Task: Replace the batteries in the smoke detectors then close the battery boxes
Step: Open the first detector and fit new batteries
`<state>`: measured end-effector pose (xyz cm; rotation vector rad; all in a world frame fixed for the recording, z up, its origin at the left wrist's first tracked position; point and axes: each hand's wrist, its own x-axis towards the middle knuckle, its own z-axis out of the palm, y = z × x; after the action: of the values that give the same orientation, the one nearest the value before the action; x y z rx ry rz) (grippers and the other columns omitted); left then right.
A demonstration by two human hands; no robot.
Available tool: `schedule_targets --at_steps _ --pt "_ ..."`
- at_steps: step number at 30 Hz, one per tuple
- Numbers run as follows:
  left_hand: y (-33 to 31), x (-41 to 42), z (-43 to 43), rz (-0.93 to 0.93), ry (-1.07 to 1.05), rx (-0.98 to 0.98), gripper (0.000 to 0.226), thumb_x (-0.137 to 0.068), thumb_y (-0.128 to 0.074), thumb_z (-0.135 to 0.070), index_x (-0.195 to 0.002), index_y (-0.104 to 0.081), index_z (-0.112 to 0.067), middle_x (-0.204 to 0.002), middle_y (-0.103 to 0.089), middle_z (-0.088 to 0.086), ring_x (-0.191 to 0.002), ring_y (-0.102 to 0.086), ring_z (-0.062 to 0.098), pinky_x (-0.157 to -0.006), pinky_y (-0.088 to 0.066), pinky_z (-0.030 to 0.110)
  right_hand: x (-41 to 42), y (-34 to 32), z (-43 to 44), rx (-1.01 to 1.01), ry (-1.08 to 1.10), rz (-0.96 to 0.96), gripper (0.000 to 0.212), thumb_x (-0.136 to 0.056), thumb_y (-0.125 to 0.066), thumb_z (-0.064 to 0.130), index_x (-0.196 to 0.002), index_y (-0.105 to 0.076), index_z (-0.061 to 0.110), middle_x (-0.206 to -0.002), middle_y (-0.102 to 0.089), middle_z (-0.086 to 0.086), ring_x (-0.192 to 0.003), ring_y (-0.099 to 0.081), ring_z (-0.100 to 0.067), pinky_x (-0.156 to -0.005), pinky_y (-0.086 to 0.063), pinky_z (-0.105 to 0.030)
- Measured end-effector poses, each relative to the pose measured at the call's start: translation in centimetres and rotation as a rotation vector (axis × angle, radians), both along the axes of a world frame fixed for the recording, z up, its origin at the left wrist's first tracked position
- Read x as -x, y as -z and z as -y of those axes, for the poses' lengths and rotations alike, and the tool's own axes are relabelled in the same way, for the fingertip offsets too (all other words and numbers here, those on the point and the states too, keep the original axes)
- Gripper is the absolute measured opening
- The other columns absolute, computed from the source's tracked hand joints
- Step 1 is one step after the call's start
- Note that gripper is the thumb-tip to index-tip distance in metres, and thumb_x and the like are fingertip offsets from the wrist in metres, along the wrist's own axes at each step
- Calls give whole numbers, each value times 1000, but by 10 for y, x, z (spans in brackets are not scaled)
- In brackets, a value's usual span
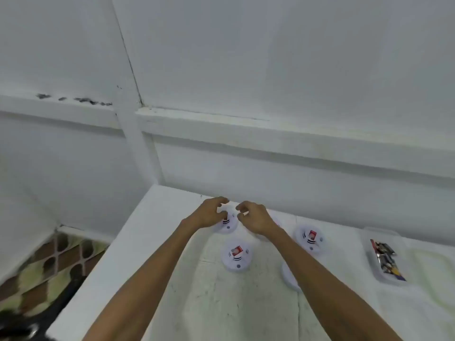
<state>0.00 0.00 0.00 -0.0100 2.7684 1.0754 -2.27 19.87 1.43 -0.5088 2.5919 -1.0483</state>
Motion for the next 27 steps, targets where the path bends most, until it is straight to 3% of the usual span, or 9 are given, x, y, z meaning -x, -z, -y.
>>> schedule_targets --at_steps 4,8,12,17,20,23,25,27 --pt "18 -12 4 82 -48 63 80 -82 -84 -26 -148 -44 -9 -153 -47 8 -138 -46 27 -110 -36 32 -11 24 11 -15 77 143 43 -93 -59 20 -135 -51 16 -124 -63 -12 -112 -60 -26 -85 -46 -27" --pt "40 -15 1 102 -79 67 84 -66 -93 -15 -135 -45 -8 -132 -59 9 -119 -59 30 -96 -49 36 -11 44 19 73 154 230 50 -94 -57 13 -142 -41 11 -128 -61 -15 -112 -60 -29 -85 -46 -29" --pt "50 -15 -5 30 -191 17 86 -71 -90 -19 -141 -43 -4 -134 -61 15 -119 -61 33 -96 -48 36 -9 54 23 168 192 296 52 -90 -58 7 -139 -43 15 -128 -62 -11 -110 -62 -26 -91 -54 -37" --pt "44 -23 -5 -97 -292 -197 84 -73 -90 -40 -142 -48 -16 -119 -59 -7 -105 -59 16 -80 -44 17 -9 53 16 133 173 107 63 -82 -64 -3 -138 -45 17 -133 -51 -11 -111 -59 -26 -83 -47 -24" --pt "36 -24 -8 -147 -318 -263 78 -78 -85 -49 -141 -50 -19 -121 -59 -7 -106 -60 15 -82 -45 16 -11 50 8 109 165 -100 54 -85 -69 13 -135 -49 22 -125 -52 -5 -108 -58 -21 -81 -47 -26" --pt "24 -22 -17 -164 -314 -344 81 -76 -70 -72 -138 -55 -23 -127 -61 -5 -106 -62 12 -89 -51 25 -11 43 -2 138 185 -264 41 -92 -64 31 -131 -54 25 -121 -55 0 -107 -57 -16 -86 -51 -30" --pt "16 -22 -24 -183 -281 -407 65 -80 -58 -76 -129 -60 -33 -125 -63 -5 -106 -62 9 -92 -52 29 -11 36 -10 192 191 -297 38 -96 -59 35 -131 -56 22 -122 -55 1 -107 -57 -14 -87 -50 -29" --pt "9 -23 -32 -171 -261 -487 31 -92 -52 -67 -118 -57 -50 -129 -62 -3 -112 -61 12 -98 -50 33 -13 27 -18 235 212 -326 37 -99 -56 40 -129 -58 19 -121 -57 1 -103 -59 -13 -85 -49 -25"
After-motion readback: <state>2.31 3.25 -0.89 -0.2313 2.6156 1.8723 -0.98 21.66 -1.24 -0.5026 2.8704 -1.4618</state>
